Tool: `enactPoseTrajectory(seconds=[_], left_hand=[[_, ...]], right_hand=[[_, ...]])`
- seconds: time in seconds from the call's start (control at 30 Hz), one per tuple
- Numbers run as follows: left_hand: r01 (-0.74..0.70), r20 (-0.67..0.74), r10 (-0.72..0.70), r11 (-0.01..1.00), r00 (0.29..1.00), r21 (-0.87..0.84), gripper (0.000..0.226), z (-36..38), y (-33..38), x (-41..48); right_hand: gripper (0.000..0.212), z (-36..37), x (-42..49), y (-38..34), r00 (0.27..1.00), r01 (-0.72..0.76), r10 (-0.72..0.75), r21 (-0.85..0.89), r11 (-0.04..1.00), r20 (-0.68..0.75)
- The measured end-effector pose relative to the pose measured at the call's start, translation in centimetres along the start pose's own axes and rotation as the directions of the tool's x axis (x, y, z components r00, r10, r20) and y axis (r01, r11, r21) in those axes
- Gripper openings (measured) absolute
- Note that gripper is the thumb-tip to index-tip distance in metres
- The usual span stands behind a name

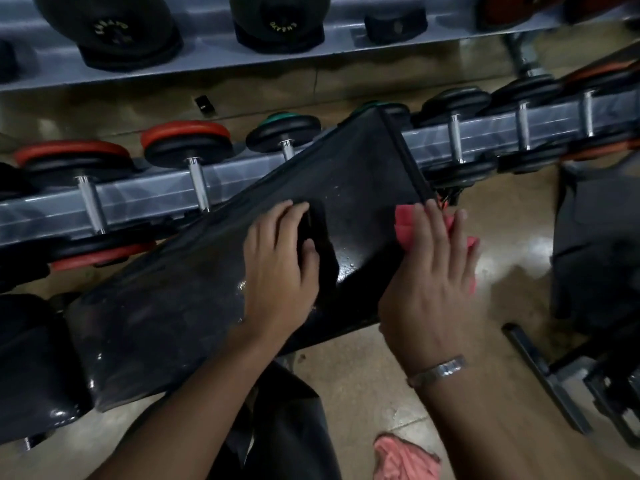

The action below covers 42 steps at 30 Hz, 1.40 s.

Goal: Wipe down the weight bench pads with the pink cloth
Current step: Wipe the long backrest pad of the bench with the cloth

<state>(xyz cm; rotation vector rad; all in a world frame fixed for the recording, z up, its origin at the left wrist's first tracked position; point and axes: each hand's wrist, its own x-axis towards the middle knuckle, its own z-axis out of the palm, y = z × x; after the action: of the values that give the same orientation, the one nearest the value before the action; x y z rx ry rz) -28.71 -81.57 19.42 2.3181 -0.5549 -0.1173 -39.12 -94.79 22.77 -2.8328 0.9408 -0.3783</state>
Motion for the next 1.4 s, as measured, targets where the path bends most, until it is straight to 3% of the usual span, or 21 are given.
enactPoseTrajectory(seconds=[0.13, 0.2, 0.37, 0.57, 0.73, 0.93, 1.1, 1.17, 1.27, 1.33, 1.4], left_hand=[[0.024, -0.019, -0.023, 0.998, 1.000, 0.050, 0.043, 0.9, -1.0, 0.5], [0.017, -0.034, -0.014, 0.998, 0.999, 0.064, 0.041, 1.4, -1.3, 0.7], [-0.013, -0.051, 0.018, 0.995, 0.999, 0.103, 0.040, 2.2, -2.3, 0.8], [-0.024, -0.070, 0.031, 0.994, 0.997, 0.104, 0.042, 2.9, -2.8, 0.7], [-0.027, -0.090, 0.034, 0.996, 0.995, 0.085, 0.045, 3.4, -3.2, 0.7], [-0.055, -0.131, 0.066, 0.995, 0.989, 0.086, 0.045, 3.7, -3.7, 0.8], [-0.051, -0.125, 0.060, 0.996, 0.990, 0.076, 0.046, 3.8, -3.8, 0.7], [-0.049, -0.121, 0.059, 0.996, 0.991, 0.077, 0.046, 3.8, -3.8, 0.8], [-0.049, -0.127, 0.059, 0.996, 0.990, 0.077, 0.046, 3.8, -3.8, 0.9], [-0.052, -0.131, 0.061, 0.996, 0.990, 0.071, 0.046, 3.8, -3.8, 0.9], [-0.050, -0.129, 0.059, 0.996, 0.990, 0.069, 0.046, 3.8, -3.8, 0.9]], right_hand=[[0.056, -0.8, 2.0, 2.4, 0.999, -0.019, 0.027, 0.168, 0.986, -0.042], [0.048, -0.5, 2.4, 1.8, 0.998, 0.015, -0.004, 0.160, 0.987, -0.064], [0.038, -0.3, 0.6, 3.9, 0.945, 0.323, -0.321, 0.014, 0.946, -0.068], [0.039, 0.0, 3.4, 1.5, 0.989, 0.137, -0.134, 0.041, 0.990, -0.063], [0.045, -0.4, 2.4, 2.5, 0.941, 0.335, -0.338, 0.088, 0.938, 0.027], [0.032, 0.2, 5.7, 0.1, 0.981, 0.190, -0.181, 0.181, 0.965, -0.067], [0.040, -0.6, 4.5, 1.5, 0.893, 0.445, -0.447, 0.044, 0.895, 0.048], [0.040, -1.1, 5.2, 2.3, 0.924, 0.383, -0.383, -0.033, 0.923, -0.002], [0.041, 0.1, 7.5, 0.6, 0.971, 0.231, -0.229, 0.019, 0.973, -0.076], [0.042, 0.9, 8.0, -0.4, 0.961, 0.267, -0.264, 0.033, 0.963, -0.075], [0.039, 0.9, 7.6, 0.4, 0.914, 0.405, -0.404, 0.086, 0.910, -0.034]])
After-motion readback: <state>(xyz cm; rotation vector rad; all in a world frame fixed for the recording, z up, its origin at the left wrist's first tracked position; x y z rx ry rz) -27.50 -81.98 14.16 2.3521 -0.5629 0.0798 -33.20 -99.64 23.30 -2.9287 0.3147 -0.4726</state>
